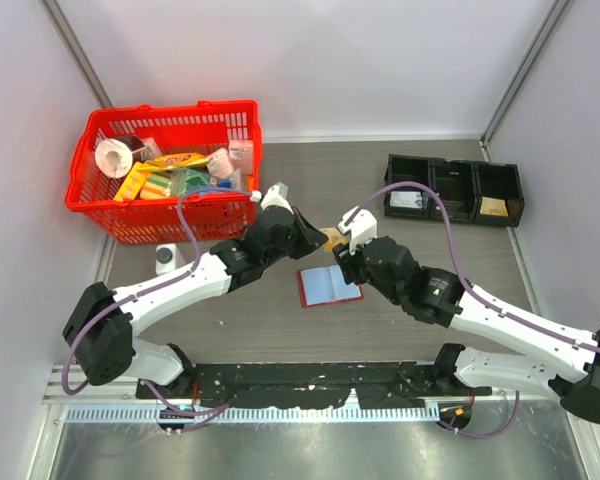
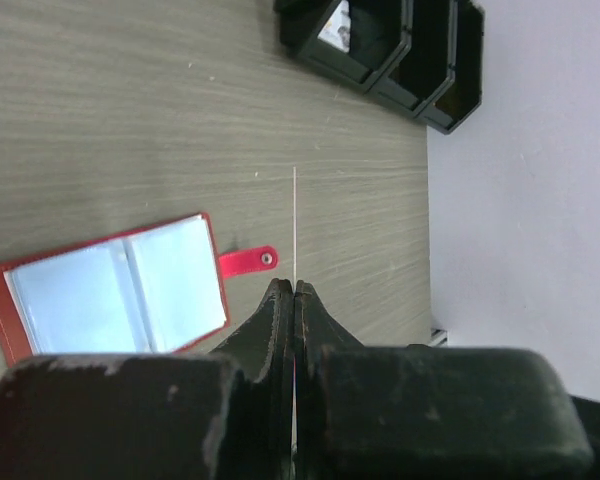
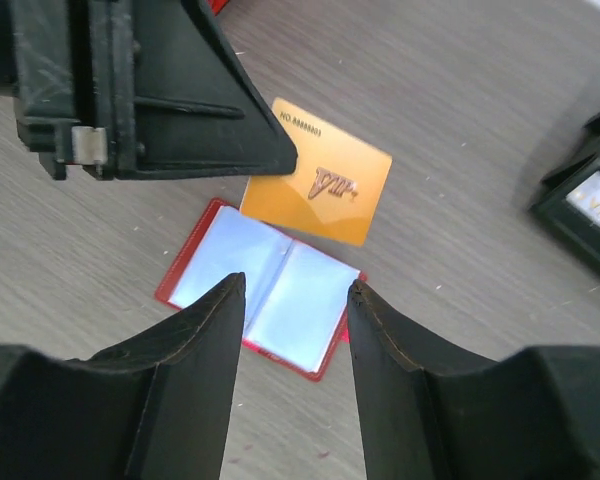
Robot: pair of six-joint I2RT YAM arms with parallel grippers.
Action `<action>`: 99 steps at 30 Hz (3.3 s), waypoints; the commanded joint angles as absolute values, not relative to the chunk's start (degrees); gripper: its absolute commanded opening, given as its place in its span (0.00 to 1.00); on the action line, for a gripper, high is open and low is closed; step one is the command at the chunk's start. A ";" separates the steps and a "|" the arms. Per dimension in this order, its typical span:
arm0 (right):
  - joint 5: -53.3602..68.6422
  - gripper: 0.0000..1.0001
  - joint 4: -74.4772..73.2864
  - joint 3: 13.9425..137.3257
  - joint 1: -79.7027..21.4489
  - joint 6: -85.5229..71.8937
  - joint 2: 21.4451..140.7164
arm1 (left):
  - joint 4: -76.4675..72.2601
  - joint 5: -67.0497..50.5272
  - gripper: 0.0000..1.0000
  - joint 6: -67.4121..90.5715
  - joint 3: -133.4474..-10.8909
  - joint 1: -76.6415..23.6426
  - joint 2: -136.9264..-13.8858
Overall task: Take the credit cards out of the card holder
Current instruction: Place the credit card in the storage box.
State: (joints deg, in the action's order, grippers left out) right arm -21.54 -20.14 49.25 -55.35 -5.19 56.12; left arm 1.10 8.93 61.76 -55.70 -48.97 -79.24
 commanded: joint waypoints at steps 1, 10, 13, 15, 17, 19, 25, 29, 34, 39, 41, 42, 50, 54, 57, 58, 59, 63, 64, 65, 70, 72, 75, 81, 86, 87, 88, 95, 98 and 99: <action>-31.73 0.50 -9.25 47.47 -59.15 3.33 56.16 | 6.85 7.30 0.00 69.08 -58.62 -48.60 -80.16; -29.45 0.50 -5.63 46.06 -61.35 7.73 58.09 | 6.59 5.45 0.00 72.33 -60.47 -48.60 -80.42; -28.22 0.50 -5.80 46.06 -61.79 8.17 58.80 | 6.50 5.36 0.00 72.95 -60.47 -48.60 -80.16; -28.04 0.50 -5.80 45.44 -61.79 8.35 58.80 | 6.33 5.36 0.00 73.12 -60.47 -48.52 -79.72; -28.56 0.50 -5.45 44.30 -61.79 8.52 58.62 | 6.42 5.36 0.00 73.13 -60.56 -48.60 -79.37; -29.17 0.50 -5.01 43.42 -61.79 8.53 58.80 | 6.42 5.36 0.00 73.13 -60.56 -48.52 -78.84; -31.46 0.49 -3.08 42.28 -61.70 8.96 59.68 | 6.07 4.14 0.00 73.74 -60.55 -48.43 -78.40; -33.75 0.47 1.91 41.05 -61.79 10.37 60.20 | 5.71 2.46 0.00 74.09 -60.91 -48.43 -78.49; -34.72 0.42 4.74 40.43 -61.79 12.30 62.04 | 5.27 1.41 0.00 74.44 -61.08 -48.43 -78.31; -35.15 0.24 5.54 40.69 -61.79 12.48 63.72 | 4.57 0.44 0.00 74.44 -61.17 -48.34 -78.22; -35.42 0.14 5.80 40.43 -61.79 12.30 63.55 | 4.75 0.35 0.00 74.27 -61.08 -48.16 -77.87; -35.51 0.10 5.80 40.43 -61.79 12.30 63.37 | 4.75 0.35 0.00 74.27 -60.82 -47.90 -77.70; -37.00 0.01 3.87 40.34 -61.00 12.57 62.84 | 7.46 0.79 0.37 70.59 -60.38 -43.95 -75.59; -37.36 0.01 2.90 40.52 -57.23 13.36 62.05 | 11.33 2.98 0.55 67.25 -59.77 -40.18 -71.91; -37.44 0.01 2.46 40.96 -53.01 14.93 61.61 | 13.53 4.56 0.59 64.17 -58.63 -36.93 -67.95; -37.35 0.01 2.46 41.22 -50.30 15.29 61.61 | 14.75 5.61 0.60 62.86 -58.36 -35.87 -66.63; -37.18 0.01 2.46 41.48 -48.19 15.82 61.79 | 15.81 6.84 0.62 61.01 -58.10 -35.25 -64.79; -36.74 0.01 4.56 42.36 -36.14 18.88 63.01 | 18.01 13.43 0.74 52.58 -55.82 -34.37 -57.50; -36.83 0.01 6.40 42.54 -31.51 19.68 63.63 | 18.10 15.10 0.77 50.38 -54.51 -34.28 -55.39; -36.83 0.01 7.72 42.71 -29.38 20.73 64.68 | 18.28 16.77 0.81 48.88 -53.88 -34.36 -53.28; -36.65 0.01 18.52 45.17 -13.57 25.21 73.71 | 16.18 23.46 0.91 41.50 -46.42 -34.28 -43.27; -35.61 0.01 22.49 46.31 -8.47 26.80 77.14 | 15.30 24.69 0.92 39.91 -44.05 -34.37 -40.44; -27.99 0.01 28.81 47.63 -0.82 28.47 80.68 | 15.12 25.31 0.93 37.89 -41.67 -34.28 -37.62; -18.31 0.01 30.58 52.29 7.54 33.22 87.79 | 17.75 26.28 0.93 35.42 -41.48 -34.19 -37.18; -5.20 0.01 28.23 56.23 13.96 37.79 93.42 | 17.31 26.81 0.93 35.33 -41.74 -34.19 -39.46; -4.75 0.01 27.43 56.86 14.41 38.14 95.34 | 17.66 26.63 0.93 35.25 -42.27 -34.19 -40.16; -3.01 0.01 27.07 57.65 15.55 38.14 96.23 | 17.93 26.72 0.93 35.24 -42.88 -34.28 -40.78; 1.84 0.01 26.55 59.50 18.63 40.25 103.35 | 18.72 27.25 0.92 35.16 -45.09 -34.28 -44.82; 1.76 0.01 25.33 60.99 18.63 41.12 105.90 | 17.85 26.98 0.92 35.42 -45.00 -34.36 -46.40; 1.76 0.01 25.05 61.17 18.55 41.31 106.26 | 17.67 26.81 0.92 35.42 -45.09 -34.37 -46.84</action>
